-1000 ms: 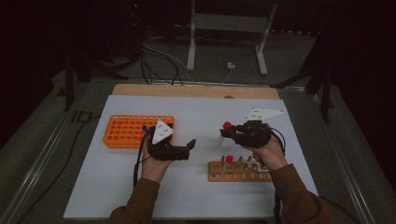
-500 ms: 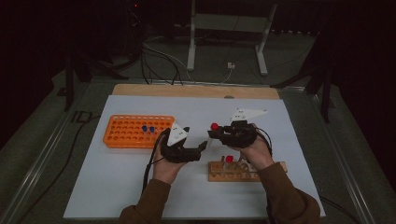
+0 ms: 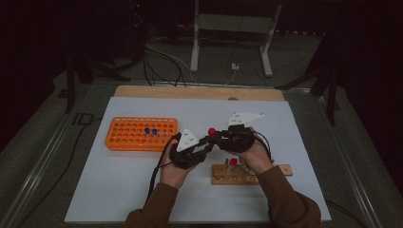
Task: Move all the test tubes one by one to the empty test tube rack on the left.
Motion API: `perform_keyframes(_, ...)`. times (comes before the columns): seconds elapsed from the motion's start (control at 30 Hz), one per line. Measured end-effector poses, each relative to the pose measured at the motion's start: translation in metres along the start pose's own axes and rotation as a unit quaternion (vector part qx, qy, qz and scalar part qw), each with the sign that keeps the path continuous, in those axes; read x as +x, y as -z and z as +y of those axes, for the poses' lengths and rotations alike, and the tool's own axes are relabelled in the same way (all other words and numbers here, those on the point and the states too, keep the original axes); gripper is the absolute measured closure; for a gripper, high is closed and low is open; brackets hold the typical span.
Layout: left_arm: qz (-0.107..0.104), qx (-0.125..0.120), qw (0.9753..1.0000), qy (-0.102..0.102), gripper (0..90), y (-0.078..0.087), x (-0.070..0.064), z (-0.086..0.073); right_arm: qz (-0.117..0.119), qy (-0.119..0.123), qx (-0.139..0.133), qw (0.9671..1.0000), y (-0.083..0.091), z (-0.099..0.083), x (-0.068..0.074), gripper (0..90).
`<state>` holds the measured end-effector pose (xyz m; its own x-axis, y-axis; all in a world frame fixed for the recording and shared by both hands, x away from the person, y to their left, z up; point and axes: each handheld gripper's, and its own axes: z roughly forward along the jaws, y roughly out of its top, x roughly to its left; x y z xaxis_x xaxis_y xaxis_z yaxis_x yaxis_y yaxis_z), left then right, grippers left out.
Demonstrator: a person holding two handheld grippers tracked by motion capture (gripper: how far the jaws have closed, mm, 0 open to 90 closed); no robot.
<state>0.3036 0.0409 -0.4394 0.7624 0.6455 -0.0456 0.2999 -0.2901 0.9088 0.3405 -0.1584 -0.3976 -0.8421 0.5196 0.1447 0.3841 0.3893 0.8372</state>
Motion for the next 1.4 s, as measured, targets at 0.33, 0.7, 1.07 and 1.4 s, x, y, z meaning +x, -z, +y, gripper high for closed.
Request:
perform_keyframes(0.33, 0.005, 0.001, 1.0000, -0.004, 75.4, 0.001, 0.000, 0.000, 0.017, 0.009, -0.012, 0.9998, 0.003, 0.000, 0.001, 58.1)
perform_keyframes(0.7, 0.024, -0.006, 0.9997, 0.004, 75.5, 0.009, 0.008, -0.001, -0.028, -0.005, -0.041, 0.9988, 0.019, -0.007, -0.005, 7.5)
perform_keyframes(1.07, 0.039, -0.014, 0.9990, 0.019, 75.4, 0.024, 0.021, -0.008, -0.061, -0.019, -0.060, 0.9962, 0.041, -0.026, -0.017, 0.0)
perform_keyframes(1.4, 0.059, -0.023, 0.9976, 0.026, 75.4, 0.044, 0.037, -0.014, -0.082, -0.027, -0.069, 0.9938, 0.058, -0.039, -0.023, 0.0)
